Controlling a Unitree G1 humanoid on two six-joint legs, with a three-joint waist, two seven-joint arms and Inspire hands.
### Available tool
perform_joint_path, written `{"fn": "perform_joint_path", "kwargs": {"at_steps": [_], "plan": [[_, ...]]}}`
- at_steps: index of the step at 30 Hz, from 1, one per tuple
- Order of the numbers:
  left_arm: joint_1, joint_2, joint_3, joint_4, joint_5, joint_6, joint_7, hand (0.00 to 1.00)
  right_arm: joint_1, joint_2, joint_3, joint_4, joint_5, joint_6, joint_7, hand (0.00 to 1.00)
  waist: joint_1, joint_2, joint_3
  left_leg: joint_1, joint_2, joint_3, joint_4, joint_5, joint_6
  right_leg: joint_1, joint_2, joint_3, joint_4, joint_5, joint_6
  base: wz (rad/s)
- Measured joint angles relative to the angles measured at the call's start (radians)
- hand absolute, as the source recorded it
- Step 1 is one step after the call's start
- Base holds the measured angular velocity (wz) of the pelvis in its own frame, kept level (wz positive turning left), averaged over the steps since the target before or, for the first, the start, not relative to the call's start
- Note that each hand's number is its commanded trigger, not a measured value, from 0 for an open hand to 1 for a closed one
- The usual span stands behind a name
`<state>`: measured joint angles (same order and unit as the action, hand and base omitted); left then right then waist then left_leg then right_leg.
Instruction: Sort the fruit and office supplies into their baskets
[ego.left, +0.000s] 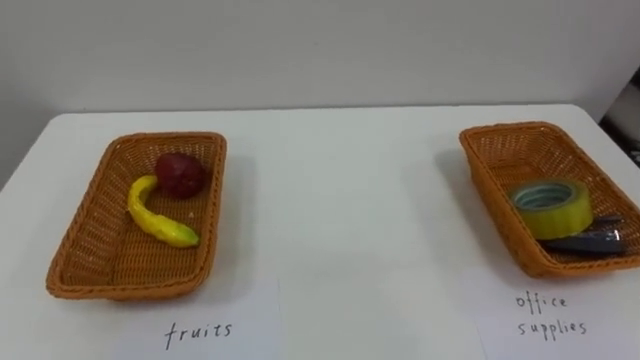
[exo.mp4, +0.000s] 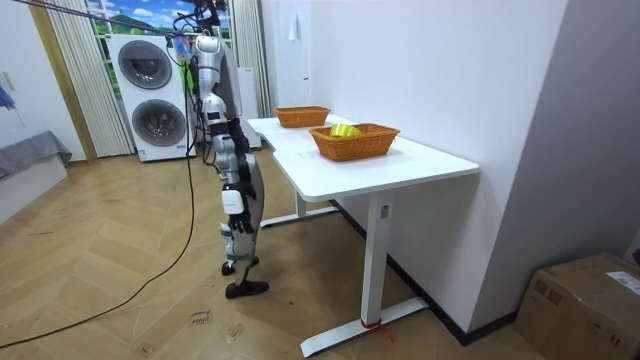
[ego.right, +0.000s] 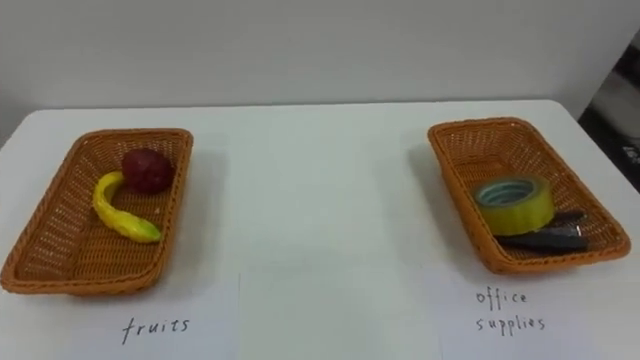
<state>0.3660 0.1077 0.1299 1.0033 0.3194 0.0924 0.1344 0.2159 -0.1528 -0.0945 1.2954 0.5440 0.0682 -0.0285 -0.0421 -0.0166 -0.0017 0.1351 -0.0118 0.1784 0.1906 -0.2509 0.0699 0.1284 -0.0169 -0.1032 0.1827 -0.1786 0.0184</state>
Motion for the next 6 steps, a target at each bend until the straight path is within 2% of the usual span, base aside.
{"fn": "perform_joint_path", "kwargs": {"at_steps": [3,6], "plan": [[-0.008,-0.001,-0.019,0.002,0.0,0.012,-0.019,0.0,-0.021,0.0,0.043,-0.002,-0.051,0.0,0.019,0.0,0.02,0.002,0.0043,-0.001,0.0,-0.003,0.005,-0.002,0.001,0.004,-0.001,-0.007,0.0,0.0,0.0,0.05],[-0.02,-0.003,-0.028,0.002,0.0,0.021,-0.029,0.0,-0.03,-0.003,0.075,-0.008,-0.104,-0.002,0.022,0.0,0.025,0.001,0.0054,-0.002,0.0,-0.017,0.006,-0.003,0.001,0.008,-0.002,-0.017,0.0,0.0,0.0,0.1]]}}
